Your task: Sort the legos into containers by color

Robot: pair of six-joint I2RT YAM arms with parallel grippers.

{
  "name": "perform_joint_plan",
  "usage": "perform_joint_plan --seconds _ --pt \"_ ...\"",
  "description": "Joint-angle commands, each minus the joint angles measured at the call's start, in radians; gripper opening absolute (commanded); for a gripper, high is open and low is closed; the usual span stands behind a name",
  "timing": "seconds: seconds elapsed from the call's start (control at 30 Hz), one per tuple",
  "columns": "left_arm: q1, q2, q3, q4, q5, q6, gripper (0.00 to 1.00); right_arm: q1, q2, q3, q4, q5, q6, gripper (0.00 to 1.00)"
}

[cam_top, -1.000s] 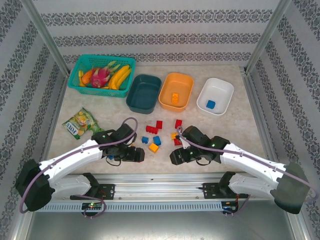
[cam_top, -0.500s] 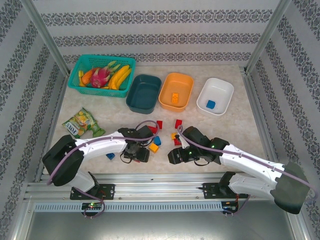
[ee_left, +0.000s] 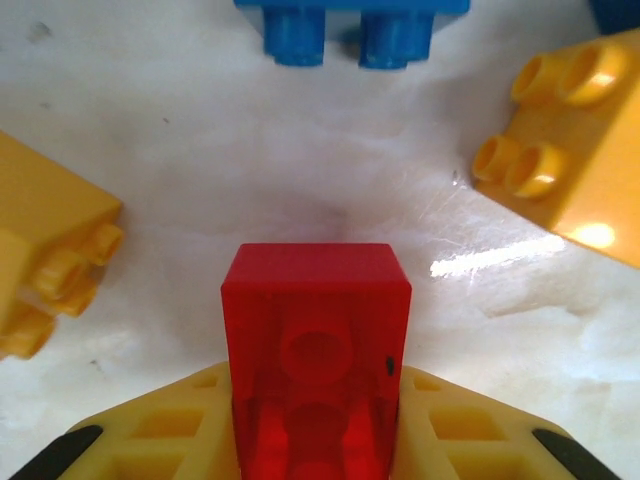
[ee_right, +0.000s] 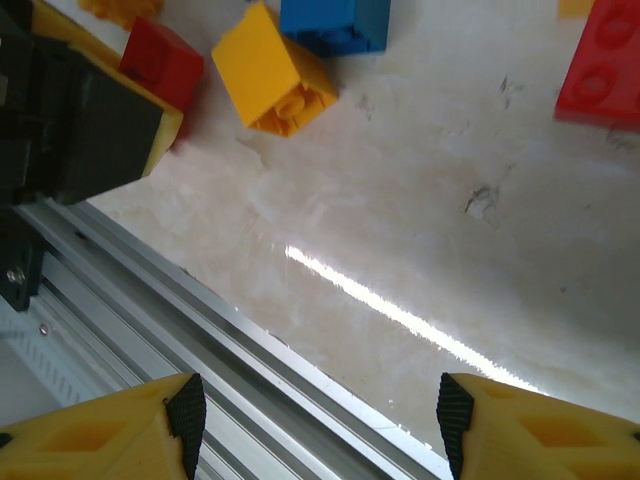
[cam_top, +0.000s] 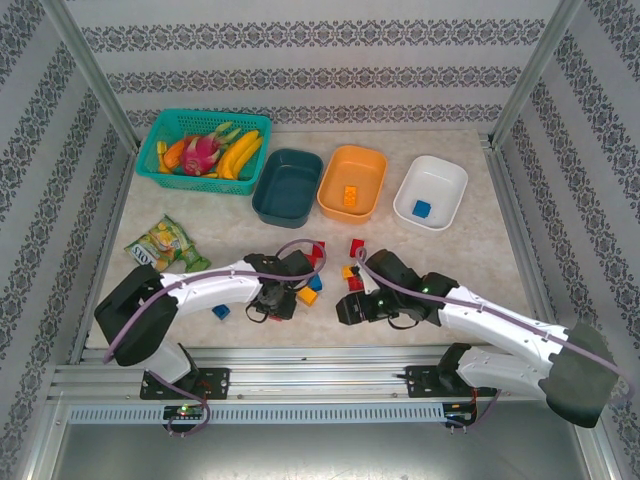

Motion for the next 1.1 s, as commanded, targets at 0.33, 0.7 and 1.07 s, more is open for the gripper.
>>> perform_joint_plan --seconds 0.33,0.7,1.07 --pt "0.277 0.001 0.465 -0.188 0.079 0.059 0.32 -0.196 0.105 0.362 0.131 0.040 0.116 0.64" --pt "0.457 0.524 1.055 -0.273 0.086 0.177 0.31 -0.324 0.477 0.696 0.146 0.036 0.238 0.64" --pt "0.530 0.860 1.376 -0.319 0.105 0.194 0.32 -0.383 0.582 0.716 0.122 -0.017 0.294 0.64"
